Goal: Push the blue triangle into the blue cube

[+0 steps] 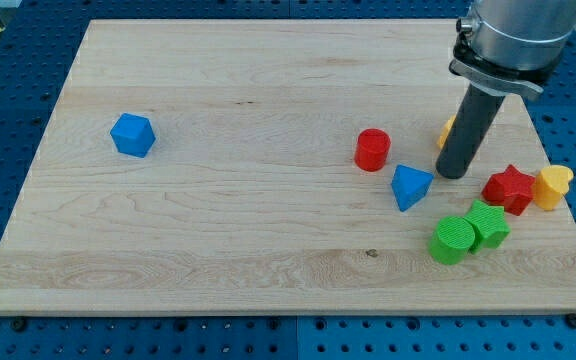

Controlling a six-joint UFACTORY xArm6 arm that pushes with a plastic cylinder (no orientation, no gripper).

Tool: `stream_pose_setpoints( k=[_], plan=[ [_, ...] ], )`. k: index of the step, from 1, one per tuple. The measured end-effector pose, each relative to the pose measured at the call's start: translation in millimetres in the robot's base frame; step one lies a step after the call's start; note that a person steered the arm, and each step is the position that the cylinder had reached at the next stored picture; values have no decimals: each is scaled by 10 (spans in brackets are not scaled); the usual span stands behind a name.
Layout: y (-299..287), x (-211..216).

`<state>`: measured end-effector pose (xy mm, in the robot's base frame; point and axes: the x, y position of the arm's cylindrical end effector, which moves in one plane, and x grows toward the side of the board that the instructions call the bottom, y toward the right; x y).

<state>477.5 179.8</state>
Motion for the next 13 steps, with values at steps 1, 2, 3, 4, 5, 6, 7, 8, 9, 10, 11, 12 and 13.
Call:
stream_pose_setpoints(
  k=[1,2,3,4,5,6,7,8,9,10,11,12,13],
  plan=[
    [-48,285],
    [-548,366],
    [-1131,172],
    [-1147,199],
    [-934,280],
    [-962,22],
    [-1212,-374],
    [-1532,-674],
    [-1628,-743],
    [-1640,-766],
    [-2235,-1058],
    [-2561,-1100],
    [-2193,-1064]
  ],
)
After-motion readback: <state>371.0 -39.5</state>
